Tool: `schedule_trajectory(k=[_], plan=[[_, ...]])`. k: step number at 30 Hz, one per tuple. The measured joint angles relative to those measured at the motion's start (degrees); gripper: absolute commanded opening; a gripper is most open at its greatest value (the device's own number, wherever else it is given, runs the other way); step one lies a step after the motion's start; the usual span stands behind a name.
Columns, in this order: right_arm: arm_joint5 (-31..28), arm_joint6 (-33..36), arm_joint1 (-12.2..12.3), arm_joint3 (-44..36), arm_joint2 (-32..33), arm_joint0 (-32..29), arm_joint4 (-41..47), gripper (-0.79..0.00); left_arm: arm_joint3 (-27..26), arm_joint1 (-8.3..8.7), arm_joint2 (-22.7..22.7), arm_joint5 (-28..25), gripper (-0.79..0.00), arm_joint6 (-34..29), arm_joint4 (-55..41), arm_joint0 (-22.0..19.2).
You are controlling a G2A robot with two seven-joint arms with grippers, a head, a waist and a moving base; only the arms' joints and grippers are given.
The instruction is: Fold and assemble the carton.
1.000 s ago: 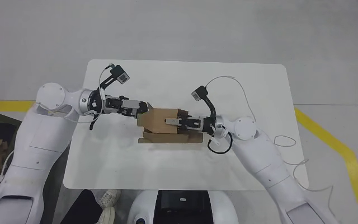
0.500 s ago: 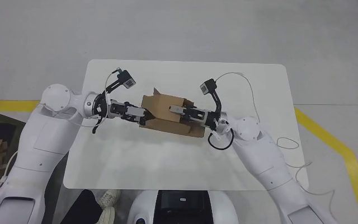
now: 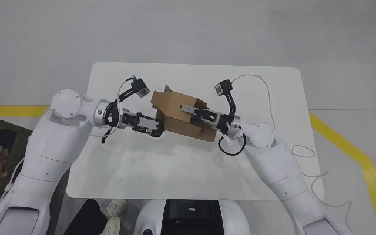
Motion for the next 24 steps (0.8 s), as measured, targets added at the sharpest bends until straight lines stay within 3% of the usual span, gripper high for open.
schedule_trajectory(k=[24], plan=[[-0.2, -2.7, -0.9, -0.5, -1.7, -1.1, -0.4, -0.785, 1.2, -0.82, 2.5, 0.5, 0.0, -0.3, -0.8, -1.5]])
